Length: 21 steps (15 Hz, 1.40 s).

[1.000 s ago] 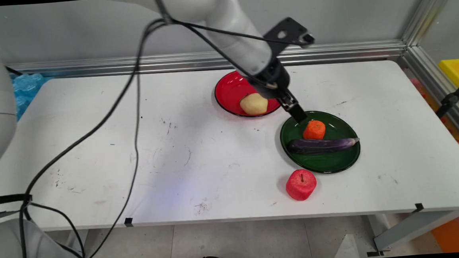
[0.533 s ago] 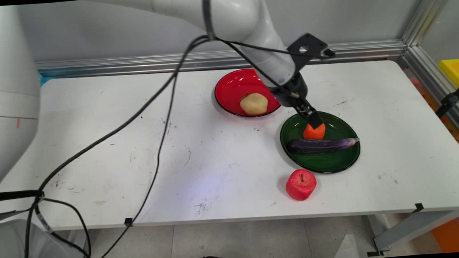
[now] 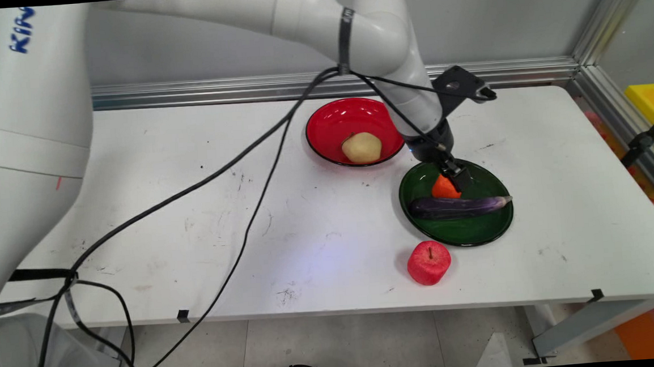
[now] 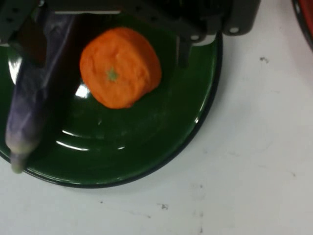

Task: Pick up the mandarin from the green plate, then place the picked object on the table

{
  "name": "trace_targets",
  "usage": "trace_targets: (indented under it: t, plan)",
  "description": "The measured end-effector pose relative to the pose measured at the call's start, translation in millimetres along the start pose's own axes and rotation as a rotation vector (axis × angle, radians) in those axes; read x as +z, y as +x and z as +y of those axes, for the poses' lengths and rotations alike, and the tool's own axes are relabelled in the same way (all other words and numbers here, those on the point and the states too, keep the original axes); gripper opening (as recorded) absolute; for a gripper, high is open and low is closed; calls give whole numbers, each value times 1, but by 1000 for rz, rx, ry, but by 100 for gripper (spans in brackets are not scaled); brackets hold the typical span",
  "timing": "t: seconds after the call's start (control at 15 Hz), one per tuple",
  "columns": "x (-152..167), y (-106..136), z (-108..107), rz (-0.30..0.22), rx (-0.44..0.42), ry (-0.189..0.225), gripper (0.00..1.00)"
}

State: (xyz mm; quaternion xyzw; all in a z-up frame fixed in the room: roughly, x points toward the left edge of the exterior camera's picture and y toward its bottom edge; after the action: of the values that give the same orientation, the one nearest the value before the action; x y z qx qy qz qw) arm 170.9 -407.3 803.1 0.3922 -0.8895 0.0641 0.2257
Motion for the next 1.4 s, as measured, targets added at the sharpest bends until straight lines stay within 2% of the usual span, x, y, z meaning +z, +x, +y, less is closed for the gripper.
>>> trace_targets:
  t: [0.4,1.0,1.07,1.4]
  plan:
    - [25,14,4,-27,-21,11,100]
    - [34,19,6,-56,-29,26,100]
    - [34,18,6,-61,-28,29,0]
    - [31,18,8,-70,-5,38,0]
